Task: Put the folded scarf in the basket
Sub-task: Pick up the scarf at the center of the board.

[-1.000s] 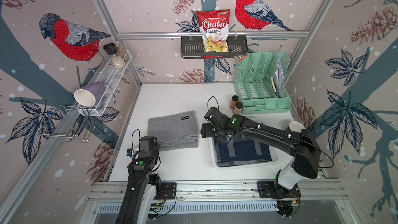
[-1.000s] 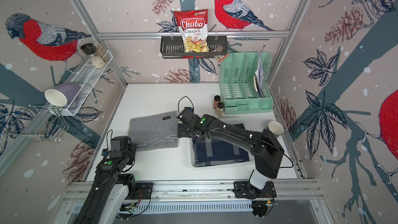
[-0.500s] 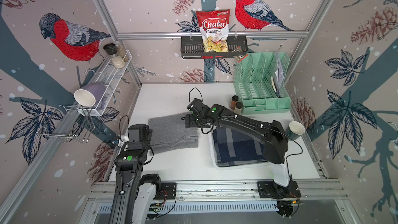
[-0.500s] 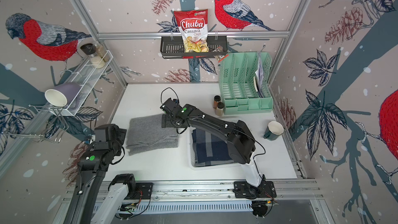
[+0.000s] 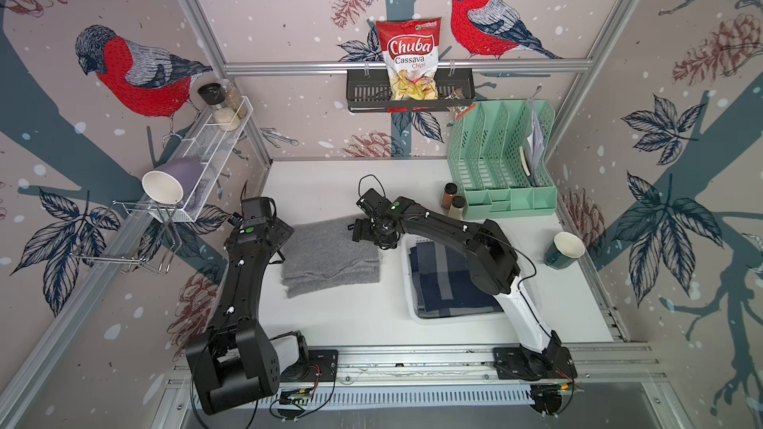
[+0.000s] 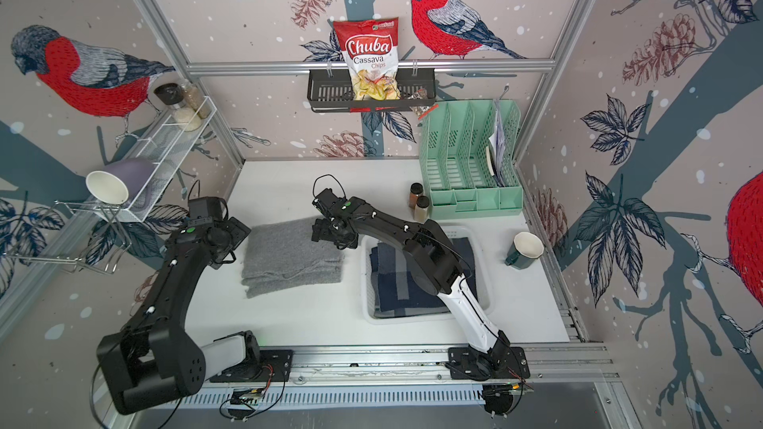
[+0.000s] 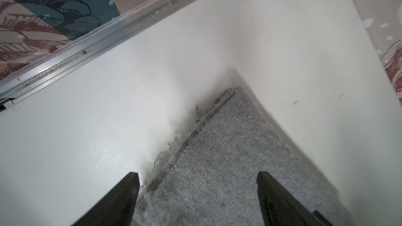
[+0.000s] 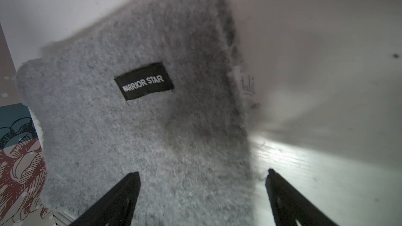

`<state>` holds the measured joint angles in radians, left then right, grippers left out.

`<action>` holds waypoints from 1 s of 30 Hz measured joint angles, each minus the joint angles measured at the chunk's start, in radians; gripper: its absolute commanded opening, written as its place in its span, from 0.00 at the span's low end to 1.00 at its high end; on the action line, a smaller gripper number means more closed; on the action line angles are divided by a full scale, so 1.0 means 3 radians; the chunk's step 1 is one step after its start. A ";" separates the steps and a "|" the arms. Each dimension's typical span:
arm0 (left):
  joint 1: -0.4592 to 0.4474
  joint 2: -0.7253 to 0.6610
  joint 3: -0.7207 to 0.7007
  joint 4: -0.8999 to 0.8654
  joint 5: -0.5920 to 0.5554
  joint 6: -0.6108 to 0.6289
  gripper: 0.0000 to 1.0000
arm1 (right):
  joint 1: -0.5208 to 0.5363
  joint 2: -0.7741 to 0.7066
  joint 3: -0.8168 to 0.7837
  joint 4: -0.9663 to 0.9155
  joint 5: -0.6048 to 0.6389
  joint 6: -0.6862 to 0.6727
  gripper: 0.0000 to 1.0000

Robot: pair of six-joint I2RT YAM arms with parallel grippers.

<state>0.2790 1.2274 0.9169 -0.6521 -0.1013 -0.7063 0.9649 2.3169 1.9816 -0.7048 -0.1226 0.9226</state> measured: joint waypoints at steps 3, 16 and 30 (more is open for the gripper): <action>0.0102 0.0064 -0.0127 0.0120 0.0114 0.0080 0.89 | 0.0008 0.0072 0.0033 -0.0006 -0.0065 0.0013 0.96; 0.0310 0.0215 -0.0436 0.0443 0.0312 0.0151 0.88 | -0.0011 0.0247 0.0057 0.0254 -0.0429 0.0083 0.88; 0.0570 0.0277 -0.0699 0.0696 0.0600 0.0262 0.81 | -0.0200 0.0631 0.0726 0.0196 -0.0669 -0.0228 0.71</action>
<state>0.4500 1.3106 0.7071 -0.4435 0.0788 -0.6277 0.9051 2.5061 2.1994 -0.6460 -0.3233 0.8543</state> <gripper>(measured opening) 0.817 0.739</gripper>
